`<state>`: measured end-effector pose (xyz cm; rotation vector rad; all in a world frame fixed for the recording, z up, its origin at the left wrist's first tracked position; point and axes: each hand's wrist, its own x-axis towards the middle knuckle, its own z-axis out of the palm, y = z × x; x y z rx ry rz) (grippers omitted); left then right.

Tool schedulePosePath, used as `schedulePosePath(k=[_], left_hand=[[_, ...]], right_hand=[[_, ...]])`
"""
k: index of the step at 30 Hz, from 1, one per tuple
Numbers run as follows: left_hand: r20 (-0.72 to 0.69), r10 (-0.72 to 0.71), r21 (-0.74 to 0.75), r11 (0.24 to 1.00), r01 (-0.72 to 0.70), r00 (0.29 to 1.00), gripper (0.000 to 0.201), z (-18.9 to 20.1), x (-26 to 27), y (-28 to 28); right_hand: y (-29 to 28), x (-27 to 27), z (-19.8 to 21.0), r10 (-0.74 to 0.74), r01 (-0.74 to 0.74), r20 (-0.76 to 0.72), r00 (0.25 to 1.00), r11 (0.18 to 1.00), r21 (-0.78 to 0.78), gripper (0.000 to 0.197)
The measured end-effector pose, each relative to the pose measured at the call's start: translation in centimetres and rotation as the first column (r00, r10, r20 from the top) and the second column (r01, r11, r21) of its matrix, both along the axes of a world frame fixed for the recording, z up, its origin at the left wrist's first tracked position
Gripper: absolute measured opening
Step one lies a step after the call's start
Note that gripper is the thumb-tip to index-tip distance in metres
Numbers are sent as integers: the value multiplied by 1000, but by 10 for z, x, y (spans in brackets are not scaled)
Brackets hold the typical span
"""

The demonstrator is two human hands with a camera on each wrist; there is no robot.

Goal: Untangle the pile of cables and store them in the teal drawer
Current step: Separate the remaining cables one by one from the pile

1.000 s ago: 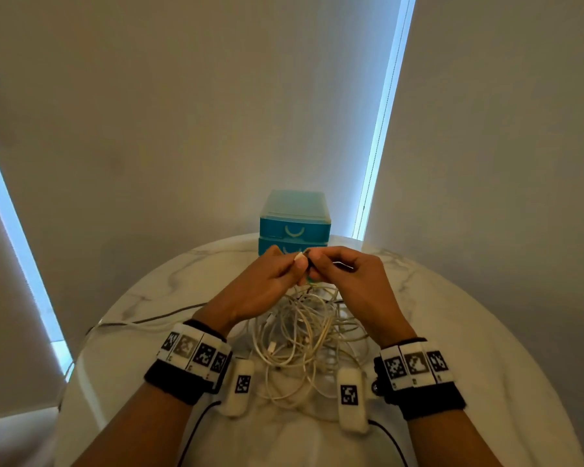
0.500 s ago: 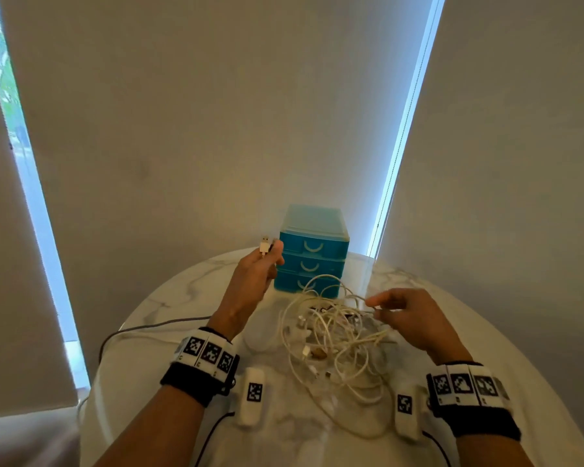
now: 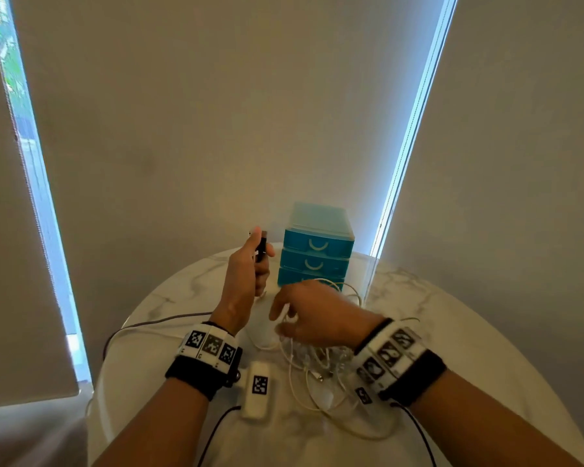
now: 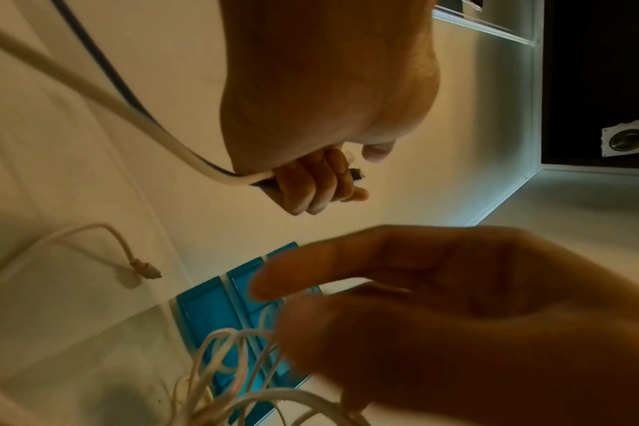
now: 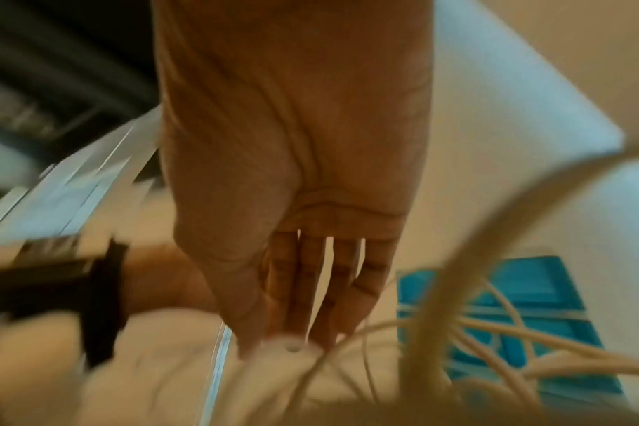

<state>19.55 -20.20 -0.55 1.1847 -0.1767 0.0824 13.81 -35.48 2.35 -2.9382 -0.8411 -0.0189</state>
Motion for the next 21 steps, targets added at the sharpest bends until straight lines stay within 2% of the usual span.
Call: schedulePosePath(k=[2, 3, 4, 6, 7, 9, 11, 12, 13, 14, 15, 18, 19, 21], left_hand=[[-7, 14, -12, 1000, -14, 1000, 54, 0, 1, 2], [-8, 25, -11, 1000, -26, 1000, 54, -1, 1, 3], [-8, 32, -6, 999, -32, 999, 55, -2, 1, 4], [-2, 43, 21, 999, -43, 999, 54, -3, 0, 5], [2, 53, 50, 997, -53, 999, 55, -3, 0, 4], [7, 83, 116, 990, -83, 997, 52, -3, 0, 2], [20, 113, 188, 975, -114, 993, 45, -2, 1, 0], [27, 120, 225, 967, -123, 992, 42, -2, 2, -1], [30, 118, 258, 958, -121, 993, 39, -3, 2, -2], [26, 106, 287, 952, -109, 994, 38, -4, 2, -3], [17, 88, 316, 945, -89, 996, 37, -6, 2, -4], [-28, 1, 422, 907, 11, 1000, 37, -11, 2, -7], [-39, -32, 454, 890, 46, 999, 36, -11, 1, -8], [-58, -86, 505, 857, 104, 995, 35, -11, 0, -8]], right_hand=[[5, 13, -12, 19, -23, -21, 1000, 980, -196, 29], [3, 19, -14, 13, -22, -44, 999, 975, -221, 24], [0, 23, -13, -4, -8, -67, 998, 984, -176, 17], [-13, 30, -7, -94, 100, -71, 993, 991, 93, 9], [-22, 31, -4, -163, 168, -42, 986, 948, 270, 7], [-43, 26, 0, -313, 248, 15, 950, 779, 576, 6], [-58, 10, -1, -404, 280, -9, 915, 618, 734, 9], [-61, 1, -2, -403, 285, -39, 914, 572, 769, 9], [-61, -9, -3, -375, 276, -57, 925, 561, 781, 10], [-60, -18, -4, -330, 263, -69, 942, 590, 764, 10], [-58, -27, -6, -272, 252, -89, 958, 653, 714, 13], [-50, -41, -17, -150, 214, -193, 970, 900, 380, 43], [-50, -39, -22, -160, 215, -207, 965, 937, 276, 50], [-54, -34, -30, -198, 240, -176, 964, 934, 266, 46]])
